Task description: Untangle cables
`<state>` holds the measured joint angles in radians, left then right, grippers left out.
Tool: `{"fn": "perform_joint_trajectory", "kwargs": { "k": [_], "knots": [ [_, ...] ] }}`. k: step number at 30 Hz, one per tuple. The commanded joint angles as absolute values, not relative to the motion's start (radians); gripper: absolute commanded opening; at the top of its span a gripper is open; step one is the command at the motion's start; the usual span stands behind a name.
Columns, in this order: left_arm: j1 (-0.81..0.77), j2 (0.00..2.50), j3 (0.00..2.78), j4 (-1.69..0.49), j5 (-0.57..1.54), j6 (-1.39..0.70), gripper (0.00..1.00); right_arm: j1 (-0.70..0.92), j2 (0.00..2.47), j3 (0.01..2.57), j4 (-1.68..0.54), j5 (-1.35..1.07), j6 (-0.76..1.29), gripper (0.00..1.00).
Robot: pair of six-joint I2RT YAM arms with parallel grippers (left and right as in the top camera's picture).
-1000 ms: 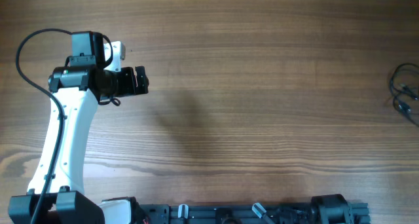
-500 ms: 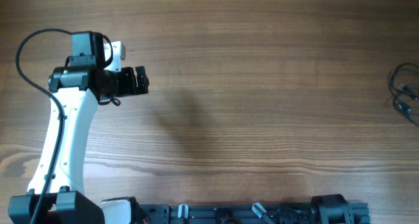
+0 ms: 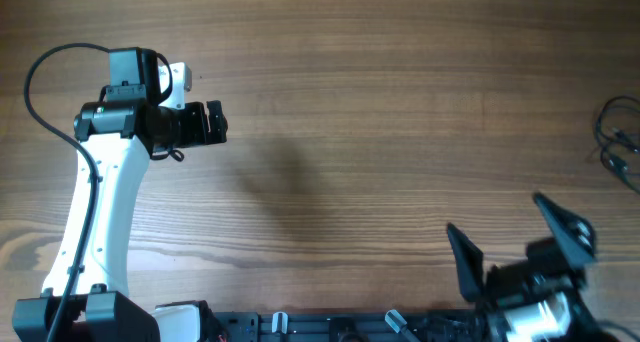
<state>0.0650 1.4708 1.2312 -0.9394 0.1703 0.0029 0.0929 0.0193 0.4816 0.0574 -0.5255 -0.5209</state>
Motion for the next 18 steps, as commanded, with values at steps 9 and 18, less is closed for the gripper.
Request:
{"fn": "perform_joint_trajectory", "kwargs": {
  "k": [9, 18],
  "knots": [
    [0.07, 1.478, 1.227, -0.94, 0.183, 0.019, 1.0, 0.088, 0.006, 0.165, -0.035, -0.086, -0.102, 1.0],
    [0.07, 1.478, 1.227, -0.941, 0.183, 0.019, 1.0, 0.088, 0.006, 0.107, -0.162, 0.001, -0.075, 1.0]
  ]
}}
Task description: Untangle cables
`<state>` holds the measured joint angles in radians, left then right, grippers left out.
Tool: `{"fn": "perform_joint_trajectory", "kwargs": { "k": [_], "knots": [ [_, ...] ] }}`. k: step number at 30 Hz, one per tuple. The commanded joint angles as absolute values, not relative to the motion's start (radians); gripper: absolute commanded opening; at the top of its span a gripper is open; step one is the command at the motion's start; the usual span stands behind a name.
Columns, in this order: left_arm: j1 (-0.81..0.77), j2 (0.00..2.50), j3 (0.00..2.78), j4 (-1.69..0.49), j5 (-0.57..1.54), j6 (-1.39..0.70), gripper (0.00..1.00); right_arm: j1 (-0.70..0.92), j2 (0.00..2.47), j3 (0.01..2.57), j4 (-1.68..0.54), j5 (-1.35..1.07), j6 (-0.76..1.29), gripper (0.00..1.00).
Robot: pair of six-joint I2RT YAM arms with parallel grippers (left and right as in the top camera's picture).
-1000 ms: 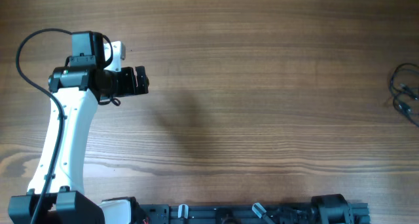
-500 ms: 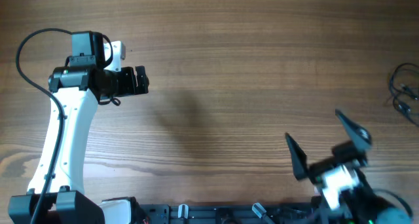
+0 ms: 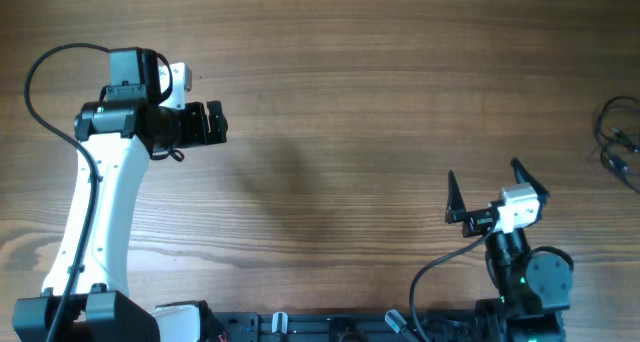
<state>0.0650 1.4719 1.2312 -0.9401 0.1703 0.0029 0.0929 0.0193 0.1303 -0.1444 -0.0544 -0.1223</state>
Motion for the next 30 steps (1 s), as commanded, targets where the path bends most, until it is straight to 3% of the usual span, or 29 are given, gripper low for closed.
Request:
{"fn": "perform_joint_trajectory", "kwargs": {
  "k": [1, 5, 30],
  "knots": [
    [0.07, 1.478, 1.227, -0.941, 0.183, 0.019, 1.0, 0.088, 0.006, 0.105, -0.175, 0.001, -0.075, 1.0],
    [0.07, 1.478, 1.227, -0.942, 0.183, 0.019, 1.0, 0.088, 0.006, 0.105, -0.275, 0.06, -0.032, 1.0],
    [0.07, 1.477, 1.228, -0.926, 0.243, 0.018, 1.0, 0.085, 0.004, 0.106, -0.277, 0.081, 0.027, 1.0]
  ]
}}
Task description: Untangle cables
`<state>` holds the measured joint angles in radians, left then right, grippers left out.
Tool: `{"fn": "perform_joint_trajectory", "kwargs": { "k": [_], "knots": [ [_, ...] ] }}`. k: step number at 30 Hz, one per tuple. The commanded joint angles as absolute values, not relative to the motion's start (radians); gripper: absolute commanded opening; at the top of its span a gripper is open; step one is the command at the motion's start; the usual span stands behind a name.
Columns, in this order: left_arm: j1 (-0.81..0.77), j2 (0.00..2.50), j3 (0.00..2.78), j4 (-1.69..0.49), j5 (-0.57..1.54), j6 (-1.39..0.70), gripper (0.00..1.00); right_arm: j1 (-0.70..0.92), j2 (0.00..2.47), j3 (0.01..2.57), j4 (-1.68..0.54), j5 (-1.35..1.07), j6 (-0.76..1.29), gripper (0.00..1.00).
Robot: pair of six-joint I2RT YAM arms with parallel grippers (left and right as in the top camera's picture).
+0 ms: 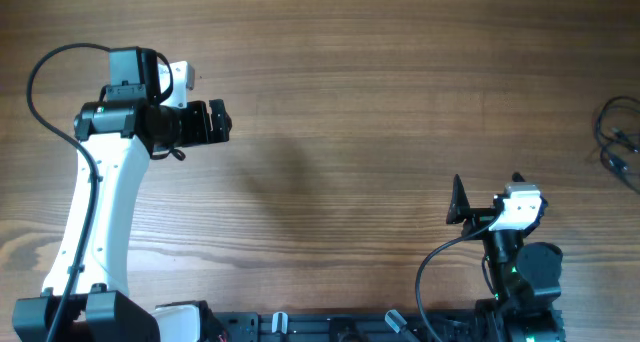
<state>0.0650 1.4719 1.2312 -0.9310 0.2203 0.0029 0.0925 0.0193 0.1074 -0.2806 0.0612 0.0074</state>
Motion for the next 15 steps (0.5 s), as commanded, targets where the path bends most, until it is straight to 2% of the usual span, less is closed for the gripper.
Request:
{"fn": "perform_joint_trajectory", "kwargs": {
  "k": [1, 9, 15],
  "knots": [
    [0.07, 1.477, 1.228, -0.925, 0.244, 0.018, 1.0, 0.078, 0.004, 0.106, -0.277, 0.081, 0.027, 1.0],
    [0.07, 1.474, 1.228, -0.772, 0.332, 0.014, 1.0, 0.059, 0.004, 0.106, -0.276, 0.081, 0.026, 1.0],
    [0.069, 1.473, 1.192, -0.836, 0.389, 0.019, 1.0, 0.059, 0.005, 0.106, -0.276, 0.082, 0.027, 1.0]
  ]
}}
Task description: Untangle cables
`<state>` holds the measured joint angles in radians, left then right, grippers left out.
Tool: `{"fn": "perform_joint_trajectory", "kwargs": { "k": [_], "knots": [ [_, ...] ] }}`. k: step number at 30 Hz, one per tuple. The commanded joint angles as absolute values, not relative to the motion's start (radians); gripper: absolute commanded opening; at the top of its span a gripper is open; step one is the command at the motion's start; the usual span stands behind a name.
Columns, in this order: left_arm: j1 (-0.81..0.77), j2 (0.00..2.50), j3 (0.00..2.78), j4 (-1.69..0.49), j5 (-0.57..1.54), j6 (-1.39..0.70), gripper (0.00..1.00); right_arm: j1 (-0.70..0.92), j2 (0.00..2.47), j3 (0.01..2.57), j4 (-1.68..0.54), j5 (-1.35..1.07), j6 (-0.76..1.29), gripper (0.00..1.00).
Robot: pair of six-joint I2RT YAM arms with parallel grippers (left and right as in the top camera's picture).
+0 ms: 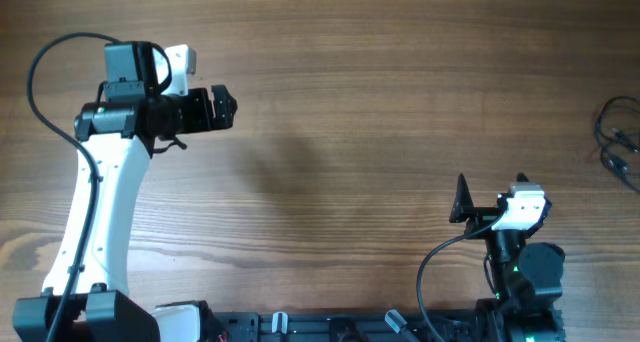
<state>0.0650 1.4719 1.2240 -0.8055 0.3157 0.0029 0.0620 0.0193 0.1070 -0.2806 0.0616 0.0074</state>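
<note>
A small tangle of dark cables lies at the table's far right edge, partly cut off by the frame. My left gripper hangs over the left part of the table, pointing right, far from the cables; its fingers read as one dark block from above. My right gripper sits folded back near the front right edge, its fingers spread apart with nothing between them, well short of the cables.
The brown wooden table fills the view. The left arm's white link and its black cable loop cover the left side. A black base rail runs along the front edge.
My left gripper has shifted a little toward the far side and to the right. The right arm has barely moved and stays open.
First my right gripper loomed large at the front right corner with fingers wide apart, while the left arm hung still. Then the right arm stood folded near its base, still open, and stayed there. Only now has the left gripper shifted slightly. The cables have not moved.
</note>
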Motion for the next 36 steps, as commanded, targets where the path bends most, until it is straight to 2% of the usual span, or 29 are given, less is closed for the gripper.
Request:
{"fn": "perform_joint_trajectory", "kwargs": {
  "k": [1, 5, 20, 25, 31, 36],
  "knots": [
    [0.07, 1.461, 1.192, -0.847, 0.406, 0.019, 1.0, 0.059, 0.005, 0.106, -0.276, 0.082, 0.027, 1.0],
    [0.07, 1.303, 1.192, -0.889, 0.393, 0.019, 1.0, 0.059, 0.005, 0.106, -0.276, 0.081, 0.027, 1.0],
    [0.07, 0.323, 1.192, -1.168, 0.343, -0.164, 1.0, 0.059, 0.005, 0.106, -0.276, 0.081, 0.027, 1.0],
    [0.07, 0.223, 1.191, -1.16, 0.342, -0.157, 1.0, 0.059, 0.005, 0.106, -0.276, 0.082, 0.027, 1.0],
    [0.07, 0.223, 1.073, -1.093, 0.456, 0.011, 1.0, 0.059, 0.005, 0.106, -0.276, 0.081, 0.026, 1.0],
    [0.061, 0.216, 0.944, -0.899, 0.558, 0.012, 1.0, 0.059, 0.005, 0.106, -0.276, 0.081, 0.027, 1.0]
  ]
}}
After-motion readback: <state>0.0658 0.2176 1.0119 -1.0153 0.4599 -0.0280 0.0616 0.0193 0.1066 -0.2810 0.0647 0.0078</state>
